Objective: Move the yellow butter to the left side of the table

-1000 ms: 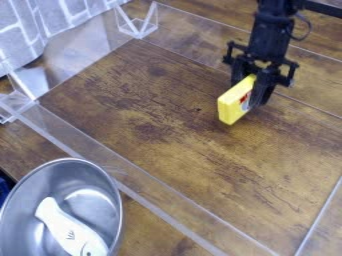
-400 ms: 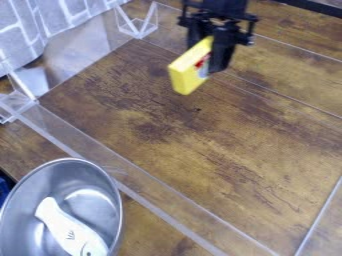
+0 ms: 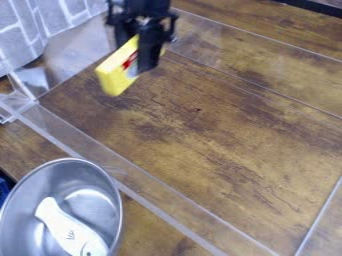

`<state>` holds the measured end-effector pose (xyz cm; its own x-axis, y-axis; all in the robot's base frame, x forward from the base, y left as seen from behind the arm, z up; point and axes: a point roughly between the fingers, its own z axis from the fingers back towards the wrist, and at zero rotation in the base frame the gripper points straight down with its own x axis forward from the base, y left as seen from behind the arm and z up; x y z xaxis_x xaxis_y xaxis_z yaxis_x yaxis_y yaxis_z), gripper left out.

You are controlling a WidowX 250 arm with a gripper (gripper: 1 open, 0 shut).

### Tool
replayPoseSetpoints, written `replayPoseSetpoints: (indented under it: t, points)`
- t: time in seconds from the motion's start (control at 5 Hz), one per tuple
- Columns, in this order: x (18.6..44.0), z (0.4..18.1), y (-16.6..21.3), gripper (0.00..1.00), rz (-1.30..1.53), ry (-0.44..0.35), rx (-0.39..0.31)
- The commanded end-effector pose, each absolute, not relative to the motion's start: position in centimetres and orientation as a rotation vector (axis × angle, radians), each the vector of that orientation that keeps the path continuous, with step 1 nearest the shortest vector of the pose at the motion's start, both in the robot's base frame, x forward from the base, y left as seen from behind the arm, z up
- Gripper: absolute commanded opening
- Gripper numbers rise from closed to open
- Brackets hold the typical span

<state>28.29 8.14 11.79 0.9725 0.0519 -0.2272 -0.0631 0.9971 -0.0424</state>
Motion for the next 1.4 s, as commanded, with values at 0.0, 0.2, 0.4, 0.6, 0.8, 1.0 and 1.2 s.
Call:
replayPoseSetpoints:
  t: [0.0, 0.2, 0.4, 0.6, 0.8, 1.0, 1.2]
  points:
    - [27.7, 11.9, 9.6, 0.0, 0.079, 0.159, -0.041]
    - [28.3, 9.7, 9.8, 0.0, 0.068, 0.172, -0.058]
    - [29.4, 7.5, 9.6, 0.0, 0.044, 0.184, -0.075]
    - [30.5, 6.8, 9.8, 0.0, 0.022, 0.176, -0.09]
    - [31.6, 5.9, 10.5, 0.0, 0.022, 0.175, -0.095]
    - [32.0, 5.5, 10.7, 0.0, 0.02, 0.175, -0.097]
    - [32.2, 5.3, 10.8, 0.0, 0.018, 0.175, -0.097]
